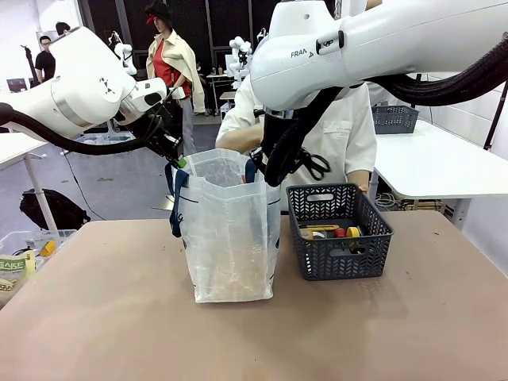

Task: Transfer purchased items from the store into the shopping bag.
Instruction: Move the Reusable shopping bag to the right side of the table.

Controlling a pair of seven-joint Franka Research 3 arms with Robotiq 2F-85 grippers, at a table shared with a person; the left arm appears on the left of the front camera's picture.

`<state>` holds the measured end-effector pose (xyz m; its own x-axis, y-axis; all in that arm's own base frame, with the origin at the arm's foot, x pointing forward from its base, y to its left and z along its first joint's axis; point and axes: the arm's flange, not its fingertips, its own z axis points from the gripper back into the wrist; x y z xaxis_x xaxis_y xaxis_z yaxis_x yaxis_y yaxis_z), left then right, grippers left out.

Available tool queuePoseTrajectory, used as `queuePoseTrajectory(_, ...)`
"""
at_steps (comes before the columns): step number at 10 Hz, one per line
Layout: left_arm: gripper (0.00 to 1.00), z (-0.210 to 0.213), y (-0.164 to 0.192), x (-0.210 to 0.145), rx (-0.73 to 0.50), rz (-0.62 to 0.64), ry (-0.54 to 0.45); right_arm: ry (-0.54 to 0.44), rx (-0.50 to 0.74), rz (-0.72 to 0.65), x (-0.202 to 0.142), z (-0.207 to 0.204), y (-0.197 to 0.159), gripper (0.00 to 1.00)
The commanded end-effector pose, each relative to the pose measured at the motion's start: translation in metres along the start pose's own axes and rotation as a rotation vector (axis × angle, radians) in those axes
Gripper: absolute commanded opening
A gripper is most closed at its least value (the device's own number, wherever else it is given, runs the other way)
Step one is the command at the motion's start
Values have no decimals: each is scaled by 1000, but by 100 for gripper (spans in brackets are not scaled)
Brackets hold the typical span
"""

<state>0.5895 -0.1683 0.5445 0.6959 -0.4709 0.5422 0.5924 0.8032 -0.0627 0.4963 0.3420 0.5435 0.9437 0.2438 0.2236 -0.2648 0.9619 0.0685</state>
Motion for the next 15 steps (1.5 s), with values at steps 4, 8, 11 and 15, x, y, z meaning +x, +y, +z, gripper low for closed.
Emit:
queuePoseTrajectory(4,0,1,2,-1,4,-1,1,-4,11,-2,0,1,0,0)
queuePoseTrajectory(8,0,1,2,-1,4,-1,1,-4,11,-2,0,1,0,0)
queuePoseTrajectory(11,0,1,2,-1,4,-1,1,-4,11,-2,0,1,0,0)
queuePoseTrajectory(15,0,1,2,-1,4,-1,1,-4,11,-2,0,1,0,0)
